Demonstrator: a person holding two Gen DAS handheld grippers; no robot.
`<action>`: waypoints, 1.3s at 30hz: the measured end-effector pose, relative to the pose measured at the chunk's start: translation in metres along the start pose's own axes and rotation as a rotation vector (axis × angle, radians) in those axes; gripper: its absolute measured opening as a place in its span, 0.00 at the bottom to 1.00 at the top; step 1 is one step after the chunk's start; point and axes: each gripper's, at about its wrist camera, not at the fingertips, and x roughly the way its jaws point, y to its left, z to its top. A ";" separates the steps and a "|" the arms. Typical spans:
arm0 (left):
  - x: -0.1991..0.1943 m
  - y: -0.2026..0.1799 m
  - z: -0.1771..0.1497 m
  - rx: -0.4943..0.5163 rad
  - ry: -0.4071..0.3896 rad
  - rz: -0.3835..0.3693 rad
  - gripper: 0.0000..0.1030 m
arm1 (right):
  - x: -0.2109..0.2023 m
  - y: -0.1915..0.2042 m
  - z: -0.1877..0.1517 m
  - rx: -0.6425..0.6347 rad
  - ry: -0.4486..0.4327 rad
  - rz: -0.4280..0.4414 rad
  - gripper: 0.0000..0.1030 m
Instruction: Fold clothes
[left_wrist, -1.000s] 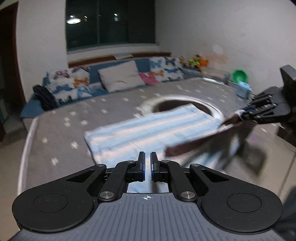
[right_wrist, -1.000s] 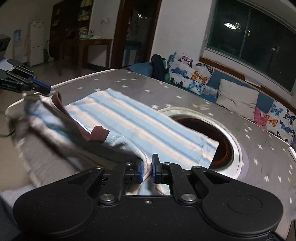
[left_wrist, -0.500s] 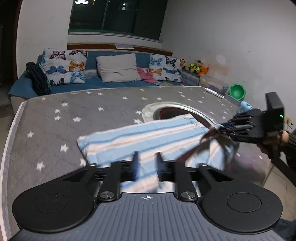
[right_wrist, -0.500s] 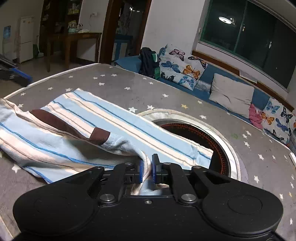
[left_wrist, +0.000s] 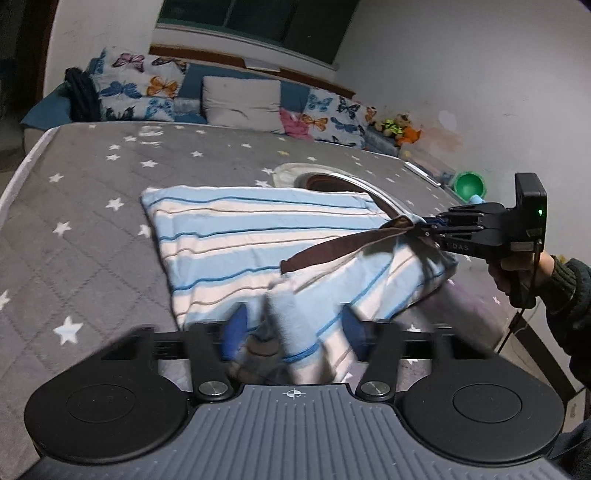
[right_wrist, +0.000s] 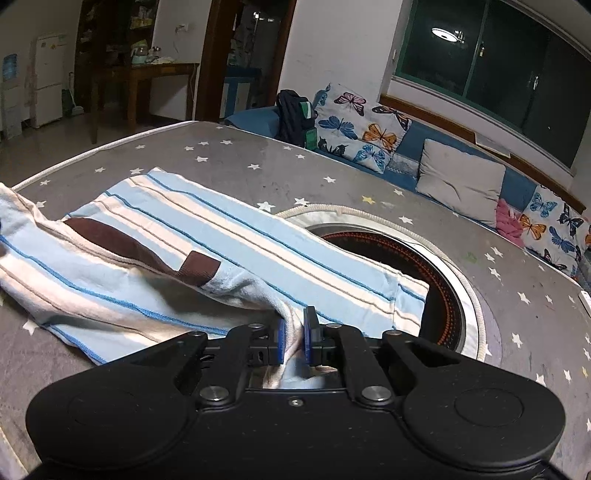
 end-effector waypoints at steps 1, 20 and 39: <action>0.001 0.001 0.002 -0.002 -0.011 0.007 0.11 | -0.001 0.000 0.000 -0.002 0.000 -0.001 0.10; 0.085 0.054 0.112 0.047 -0.258 0.207 0.09 | 0.082 -0.058 0.062 0.145 0.011 -0.046 0.10; 0.144 0.104 0.110 -0.068 -0.147 0.278 0.20 | 0.105 -0.096 0.047 0.306 0.056 -0.004 0.55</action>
